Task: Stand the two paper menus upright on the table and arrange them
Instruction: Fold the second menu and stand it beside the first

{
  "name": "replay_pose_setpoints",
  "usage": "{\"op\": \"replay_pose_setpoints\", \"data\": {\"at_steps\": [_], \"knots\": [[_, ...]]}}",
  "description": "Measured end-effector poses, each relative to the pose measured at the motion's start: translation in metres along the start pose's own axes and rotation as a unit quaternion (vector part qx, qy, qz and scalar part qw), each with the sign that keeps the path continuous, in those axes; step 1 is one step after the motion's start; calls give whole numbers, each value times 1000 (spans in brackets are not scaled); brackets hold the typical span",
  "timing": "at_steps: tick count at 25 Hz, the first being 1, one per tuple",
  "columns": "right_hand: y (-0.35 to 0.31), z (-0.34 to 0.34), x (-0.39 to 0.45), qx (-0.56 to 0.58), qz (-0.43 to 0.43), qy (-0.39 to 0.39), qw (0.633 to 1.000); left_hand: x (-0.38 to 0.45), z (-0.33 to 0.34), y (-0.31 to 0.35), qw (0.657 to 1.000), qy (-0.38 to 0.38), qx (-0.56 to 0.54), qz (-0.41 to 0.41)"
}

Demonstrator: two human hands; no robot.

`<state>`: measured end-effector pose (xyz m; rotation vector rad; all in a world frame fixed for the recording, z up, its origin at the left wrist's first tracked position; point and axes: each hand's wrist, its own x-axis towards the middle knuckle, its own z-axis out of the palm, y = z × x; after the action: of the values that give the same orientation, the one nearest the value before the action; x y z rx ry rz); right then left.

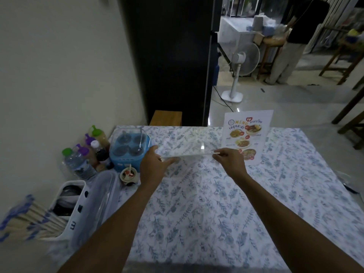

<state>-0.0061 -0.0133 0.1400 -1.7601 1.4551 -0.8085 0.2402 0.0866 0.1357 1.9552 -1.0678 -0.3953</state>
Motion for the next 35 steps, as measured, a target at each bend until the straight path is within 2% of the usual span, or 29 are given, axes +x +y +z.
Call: {"op": "replay_pose_setpoints", "data": {"at_steps": [6,13,17,24,35], "knots": [[-18,-17,19,-15,-48,29,998,15,-12,26,998,52,6,35],[-21,-10,37,-22,-69,30,997,40,-1,23,993,57,71,79],[-15,-1,56,-41,-66,42,996,57,5,14,991,56,101,72],[-4,9,82,-24,-72,18,997,78,21,3,996,46,50,54],[9,19,98,-73,-50,17,996,91,35,-10,999,15,16,32]]}}
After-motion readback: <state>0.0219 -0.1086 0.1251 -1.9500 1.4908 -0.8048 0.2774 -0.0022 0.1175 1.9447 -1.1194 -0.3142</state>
